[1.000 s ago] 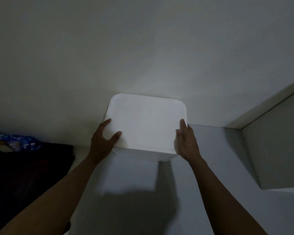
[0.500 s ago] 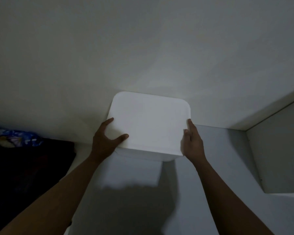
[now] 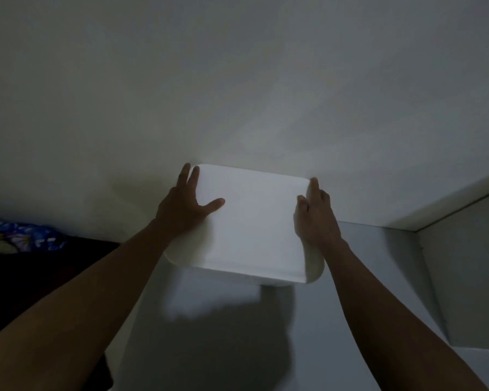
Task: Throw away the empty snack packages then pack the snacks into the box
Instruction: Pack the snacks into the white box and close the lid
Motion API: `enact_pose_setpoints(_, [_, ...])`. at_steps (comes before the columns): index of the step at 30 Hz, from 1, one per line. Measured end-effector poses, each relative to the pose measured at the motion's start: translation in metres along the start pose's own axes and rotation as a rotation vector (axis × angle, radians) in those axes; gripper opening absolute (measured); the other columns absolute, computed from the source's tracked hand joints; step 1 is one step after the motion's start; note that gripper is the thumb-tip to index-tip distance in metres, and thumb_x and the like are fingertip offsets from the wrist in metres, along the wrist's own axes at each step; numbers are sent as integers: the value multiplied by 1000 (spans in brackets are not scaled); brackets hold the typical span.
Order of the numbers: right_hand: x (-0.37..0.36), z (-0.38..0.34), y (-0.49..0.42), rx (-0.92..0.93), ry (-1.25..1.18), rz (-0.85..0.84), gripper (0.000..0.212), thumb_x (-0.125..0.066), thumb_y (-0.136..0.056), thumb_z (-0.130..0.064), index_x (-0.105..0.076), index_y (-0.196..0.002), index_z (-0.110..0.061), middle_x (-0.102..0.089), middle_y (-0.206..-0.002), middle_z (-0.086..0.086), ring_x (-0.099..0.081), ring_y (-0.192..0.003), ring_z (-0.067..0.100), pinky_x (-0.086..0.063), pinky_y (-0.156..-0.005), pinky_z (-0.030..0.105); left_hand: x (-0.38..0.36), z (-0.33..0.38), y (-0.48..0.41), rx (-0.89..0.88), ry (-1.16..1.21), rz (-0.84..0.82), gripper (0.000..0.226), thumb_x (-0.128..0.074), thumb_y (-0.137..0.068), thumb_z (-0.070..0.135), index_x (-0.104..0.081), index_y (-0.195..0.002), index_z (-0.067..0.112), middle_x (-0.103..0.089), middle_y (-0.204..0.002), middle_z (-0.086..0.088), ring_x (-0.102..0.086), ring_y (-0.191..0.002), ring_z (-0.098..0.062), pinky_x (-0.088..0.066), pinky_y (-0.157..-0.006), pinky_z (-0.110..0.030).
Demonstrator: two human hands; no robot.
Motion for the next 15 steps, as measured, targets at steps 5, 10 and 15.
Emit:
enact_pose_setpoints(5, [1, 0, -9, -17, 128, 113, 48, -32, -104, -36, -28, -151, -22, -57, -120, 14, -61, -101, 33, -39, -75, 34, -5, 1, -6, -25, -93, 56, 106, -59, -77, 74, -8, -156, 26, -3, -164, 5, -37, -140, -33, -35, -109, -50])
enact_pose_setpoints(10, [0, 2, -12, -17, 208, 124, 50, -30, -105, -36, -25, -153, -22, -58, -115, 13, -62, -96, 32, -41, -74, 37, -1, -1, -11, 28, -102, 45, 107, -62, -73, 75, -9, -155, 34, -8, -164, 4, -38, -139, -35, -35, -108, -52])
enact_pose_setpoints(15, [3, -4, -6, -11, 273, 178, 48, -36, -102, -38, -34, -148, -24, -50, -133, 14, -52, -115, 36, -48, -85, 48, -1, 2, -4, -14, -180, 108, 101, -51, -75, 82, -14, -154, 31, -11, -163, 3, -39, -138, -33, -40, -105, -53])
Point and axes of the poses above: each hand's wrist, its own y-axis away from the middle knuckle, its own x-axis out of the back of the hand, z = x × y, the point moved 5 cm from there along -y, towards the middle knuckle
